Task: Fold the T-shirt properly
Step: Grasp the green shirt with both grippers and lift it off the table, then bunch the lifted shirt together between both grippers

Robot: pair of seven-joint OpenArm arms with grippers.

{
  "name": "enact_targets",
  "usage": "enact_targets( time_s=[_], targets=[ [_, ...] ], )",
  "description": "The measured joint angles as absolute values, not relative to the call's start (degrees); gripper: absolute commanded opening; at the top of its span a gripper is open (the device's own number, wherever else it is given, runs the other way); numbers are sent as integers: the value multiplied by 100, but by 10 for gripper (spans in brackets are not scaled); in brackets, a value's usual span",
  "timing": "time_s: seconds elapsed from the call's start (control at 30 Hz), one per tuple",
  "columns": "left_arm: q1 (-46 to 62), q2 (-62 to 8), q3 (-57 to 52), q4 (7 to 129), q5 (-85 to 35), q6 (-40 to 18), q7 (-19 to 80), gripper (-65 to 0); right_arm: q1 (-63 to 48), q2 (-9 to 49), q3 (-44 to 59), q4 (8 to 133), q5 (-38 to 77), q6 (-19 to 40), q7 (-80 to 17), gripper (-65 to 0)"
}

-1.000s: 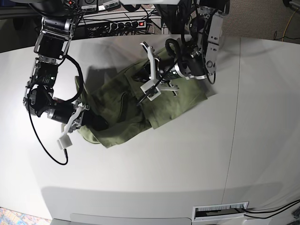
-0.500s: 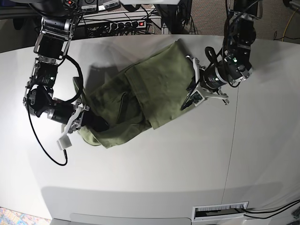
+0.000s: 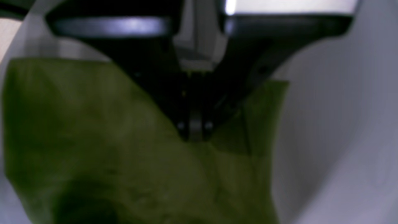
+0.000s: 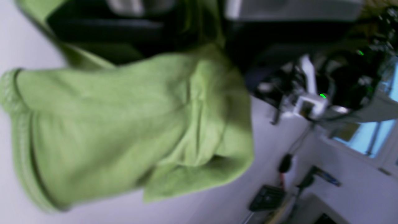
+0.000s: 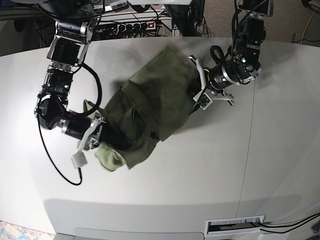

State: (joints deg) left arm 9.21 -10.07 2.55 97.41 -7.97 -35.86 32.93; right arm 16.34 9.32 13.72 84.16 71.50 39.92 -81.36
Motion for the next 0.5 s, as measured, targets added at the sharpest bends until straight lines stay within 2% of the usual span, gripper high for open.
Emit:
enact_targets(
  time_s=[0.5],
  targets=[
    [919,-775,331,9736,-541,-3583,3328,-650,1632,456,-121,8416,7035,3992,-8141,-650]
  ],
)
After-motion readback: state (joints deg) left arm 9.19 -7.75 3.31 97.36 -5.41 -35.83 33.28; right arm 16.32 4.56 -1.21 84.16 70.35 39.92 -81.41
